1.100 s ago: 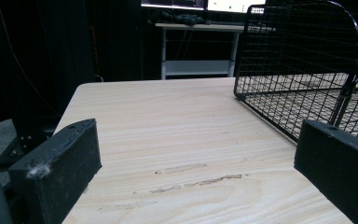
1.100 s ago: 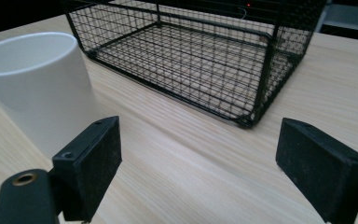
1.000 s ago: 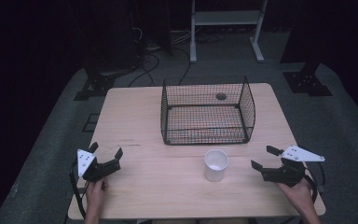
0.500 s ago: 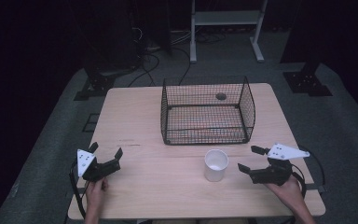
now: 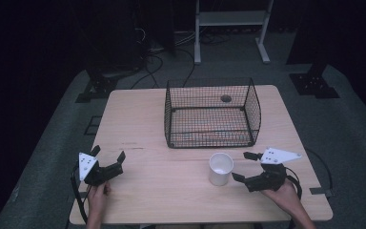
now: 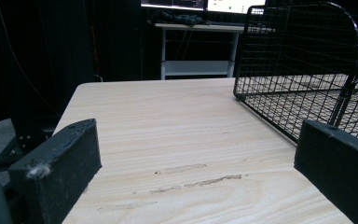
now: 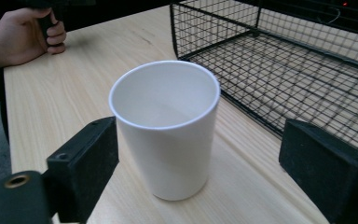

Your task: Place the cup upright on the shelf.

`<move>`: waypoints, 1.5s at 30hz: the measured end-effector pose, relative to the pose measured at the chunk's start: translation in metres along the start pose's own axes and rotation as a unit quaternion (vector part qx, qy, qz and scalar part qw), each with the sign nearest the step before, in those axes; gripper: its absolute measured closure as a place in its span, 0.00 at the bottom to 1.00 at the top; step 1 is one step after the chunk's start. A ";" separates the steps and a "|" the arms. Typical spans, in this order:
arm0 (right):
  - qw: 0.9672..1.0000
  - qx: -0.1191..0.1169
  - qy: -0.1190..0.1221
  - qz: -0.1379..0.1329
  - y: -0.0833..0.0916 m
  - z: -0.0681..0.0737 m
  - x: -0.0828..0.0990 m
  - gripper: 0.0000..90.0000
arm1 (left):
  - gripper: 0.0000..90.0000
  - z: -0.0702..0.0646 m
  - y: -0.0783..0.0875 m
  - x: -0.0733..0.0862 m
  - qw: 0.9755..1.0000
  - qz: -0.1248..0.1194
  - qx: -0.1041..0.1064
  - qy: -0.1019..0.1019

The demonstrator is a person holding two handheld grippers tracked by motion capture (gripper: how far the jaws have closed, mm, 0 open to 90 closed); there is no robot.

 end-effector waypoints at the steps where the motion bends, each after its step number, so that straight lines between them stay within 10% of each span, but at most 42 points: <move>1: 1.000 -0.003 0.001 0.003 -0.002 0.002 0.000 0.11 | 0.00 0.000 0.000 0.000 1.000 0.000 0.000 0.000; 45: 0.998 -0.018 0.019 0.066 -0.061 0.018 -0.003 0.06 | 0.00 0.000 0.000 0.000 1.000 0.000 0.000 0.001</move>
Point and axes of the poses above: each handheld gripper's, and its own axes: y roughly backward along the jaws, x roughly out of its underside, z roughly to its left, the point moved 7 cm from there along -y, roughly forward along the jaws, and after that the axes turned 10 degrees about -y, right-handed, at the moved point
